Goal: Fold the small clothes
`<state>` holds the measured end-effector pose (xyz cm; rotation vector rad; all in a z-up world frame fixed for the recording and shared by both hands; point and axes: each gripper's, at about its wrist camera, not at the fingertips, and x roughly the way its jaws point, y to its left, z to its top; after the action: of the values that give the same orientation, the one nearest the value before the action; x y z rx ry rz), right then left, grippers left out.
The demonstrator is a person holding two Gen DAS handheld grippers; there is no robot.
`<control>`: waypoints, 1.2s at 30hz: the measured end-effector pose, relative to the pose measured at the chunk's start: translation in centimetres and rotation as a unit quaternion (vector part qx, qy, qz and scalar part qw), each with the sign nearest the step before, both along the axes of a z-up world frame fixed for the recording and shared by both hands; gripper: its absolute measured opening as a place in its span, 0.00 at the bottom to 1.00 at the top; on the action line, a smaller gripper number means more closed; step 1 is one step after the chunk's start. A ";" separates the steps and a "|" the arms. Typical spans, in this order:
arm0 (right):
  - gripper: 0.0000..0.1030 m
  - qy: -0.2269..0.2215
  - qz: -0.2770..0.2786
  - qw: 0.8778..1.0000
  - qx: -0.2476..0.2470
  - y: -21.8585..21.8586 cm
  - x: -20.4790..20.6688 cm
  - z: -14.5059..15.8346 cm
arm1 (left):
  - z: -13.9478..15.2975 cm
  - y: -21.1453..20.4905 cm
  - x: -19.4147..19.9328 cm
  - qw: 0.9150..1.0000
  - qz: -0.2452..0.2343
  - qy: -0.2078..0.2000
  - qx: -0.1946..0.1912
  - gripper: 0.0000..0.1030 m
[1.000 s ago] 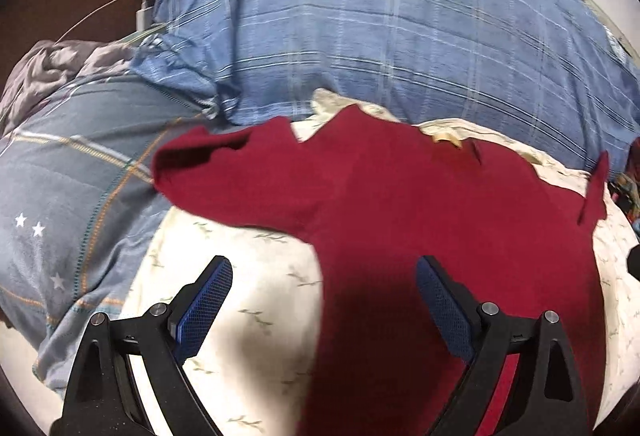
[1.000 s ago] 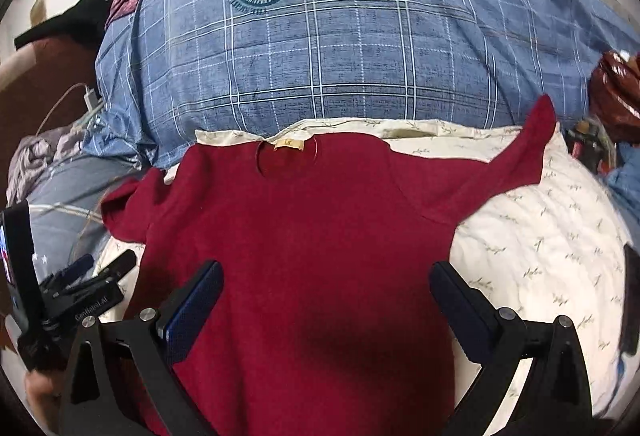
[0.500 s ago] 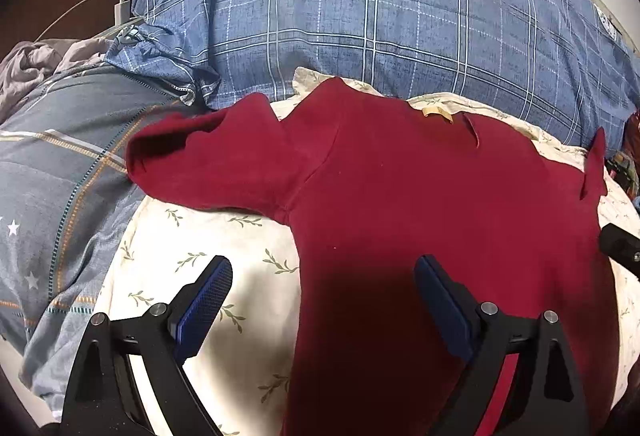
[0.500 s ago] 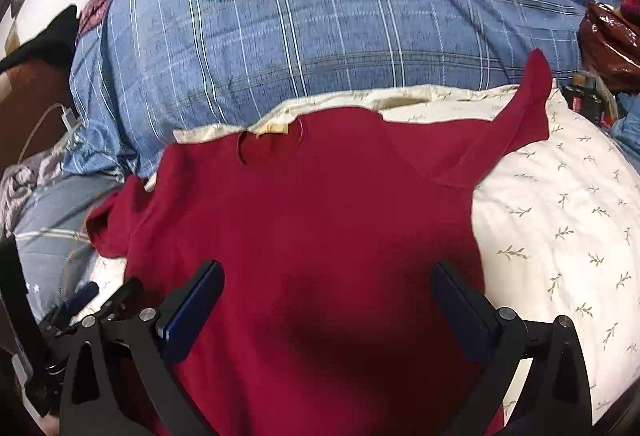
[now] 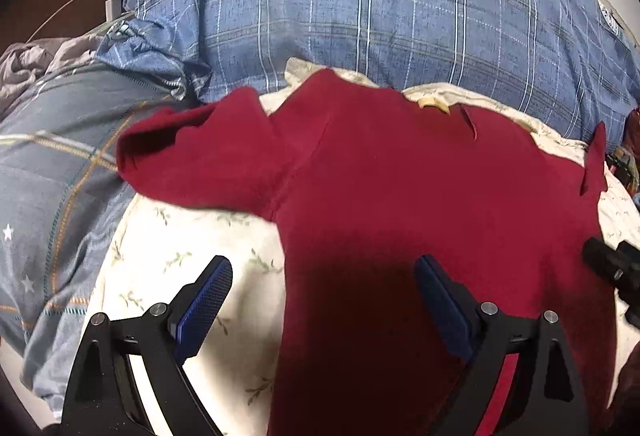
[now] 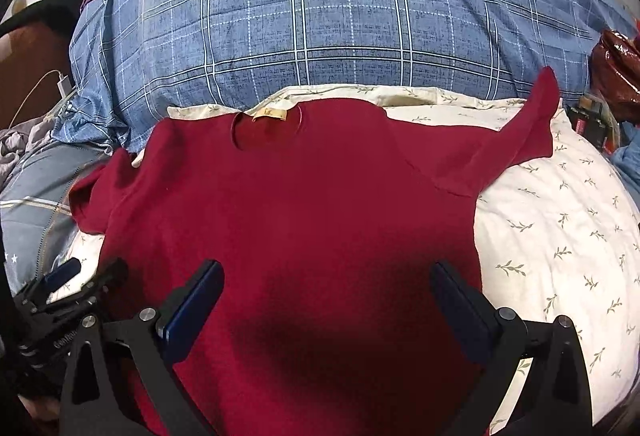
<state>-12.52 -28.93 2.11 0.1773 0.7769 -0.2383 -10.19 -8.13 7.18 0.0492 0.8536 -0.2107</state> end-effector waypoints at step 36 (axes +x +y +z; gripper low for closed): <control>0.98 0.013 -0.001 0.999 0.034 0.5 3.5 -1.7 | -1.5 -1.1 4.0 0.999 -0.018 -0.029 0.009 0.89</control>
<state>-9.03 -28.39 0.41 0.2387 0.8102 -0.2165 -6.19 -9.26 5.70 0.0870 0.7964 -0.2348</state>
